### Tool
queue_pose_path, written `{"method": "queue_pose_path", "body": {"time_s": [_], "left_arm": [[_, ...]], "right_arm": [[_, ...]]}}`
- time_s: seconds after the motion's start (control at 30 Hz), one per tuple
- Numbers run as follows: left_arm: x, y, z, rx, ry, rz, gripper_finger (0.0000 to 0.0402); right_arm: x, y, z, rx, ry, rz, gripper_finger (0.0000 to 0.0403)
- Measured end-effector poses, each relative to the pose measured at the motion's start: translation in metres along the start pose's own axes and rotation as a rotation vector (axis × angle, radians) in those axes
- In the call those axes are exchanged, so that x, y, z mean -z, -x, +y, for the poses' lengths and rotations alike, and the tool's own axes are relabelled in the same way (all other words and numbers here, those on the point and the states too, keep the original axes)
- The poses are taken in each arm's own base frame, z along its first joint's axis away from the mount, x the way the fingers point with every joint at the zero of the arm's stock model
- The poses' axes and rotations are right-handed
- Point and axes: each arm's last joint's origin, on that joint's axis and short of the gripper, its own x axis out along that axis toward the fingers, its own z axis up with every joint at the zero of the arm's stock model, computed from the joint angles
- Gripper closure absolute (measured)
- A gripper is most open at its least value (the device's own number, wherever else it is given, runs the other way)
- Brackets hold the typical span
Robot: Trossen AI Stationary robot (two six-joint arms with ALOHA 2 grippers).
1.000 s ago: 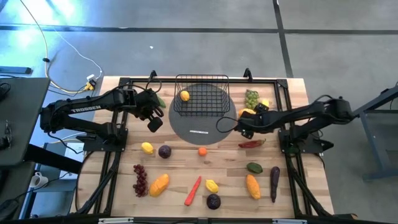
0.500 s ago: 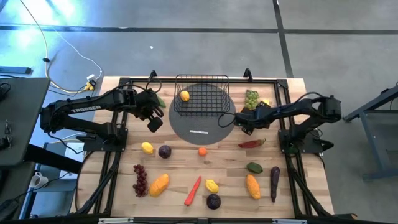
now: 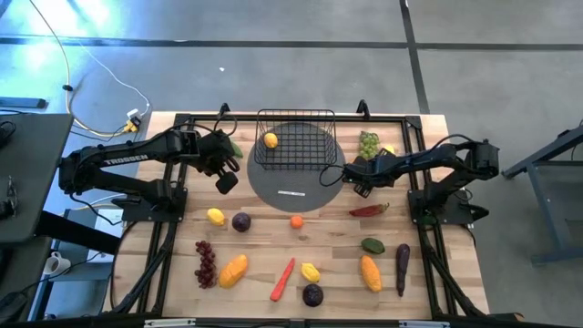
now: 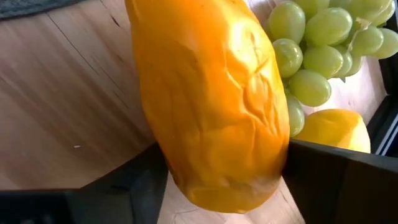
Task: Build produce basket
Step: Put the top right yellow mango into the basket
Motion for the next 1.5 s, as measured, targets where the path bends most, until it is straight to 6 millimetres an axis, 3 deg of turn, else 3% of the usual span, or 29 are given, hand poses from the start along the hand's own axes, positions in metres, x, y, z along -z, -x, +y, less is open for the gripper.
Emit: {"method": "queue_pose_path", "body": {"time_s": [0.33, 0.97, 1.5], "left_arm": [[0.000, 0.000, 0.000, 0.000, 0.000, 0.000, 0.0004], [-0.001, 0.000, -0.001, 0.006, -0.035, -0.015, 0.0004], [-0.003, 0.000, -0.001, 0.009, -0.105, -0.027, 0.0004]], "right_arm": [[0.007, 0.006, 0.006, -0.017, -0.081, 0.035, 0.0179], [-0.017, 0.065, 0.014, -0.037, -0.274, 0.017, 0.0182], [-0.034, 0.111, -0.009, 0.065, -0.488, 0.032, 0.0182]]}}
